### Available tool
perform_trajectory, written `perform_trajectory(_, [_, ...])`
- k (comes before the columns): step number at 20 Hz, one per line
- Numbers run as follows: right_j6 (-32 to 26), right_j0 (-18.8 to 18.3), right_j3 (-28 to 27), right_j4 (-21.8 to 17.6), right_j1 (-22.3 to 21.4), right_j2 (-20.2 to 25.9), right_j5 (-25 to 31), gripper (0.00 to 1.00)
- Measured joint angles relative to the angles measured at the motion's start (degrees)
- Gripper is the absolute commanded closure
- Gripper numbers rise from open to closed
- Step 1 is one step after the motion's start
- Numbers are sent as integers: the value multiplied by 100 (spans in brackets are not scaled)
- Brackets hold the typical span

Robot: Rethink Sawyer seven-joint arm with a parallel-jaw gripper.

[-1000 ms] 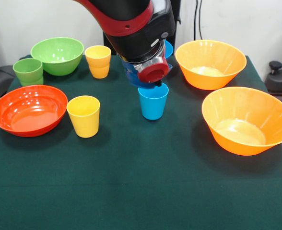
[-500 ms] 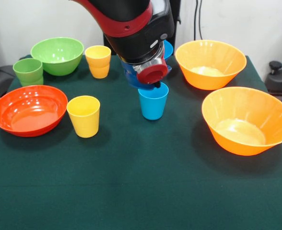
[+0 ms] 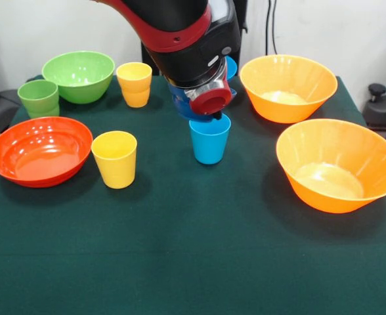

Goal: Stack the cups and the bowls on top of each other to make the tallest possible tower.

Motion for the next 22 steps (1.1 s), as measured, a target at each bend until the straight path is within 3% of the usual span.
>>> perform_trajectory(22, [0, 41, 60, 77, -1, -2, 0, 100])
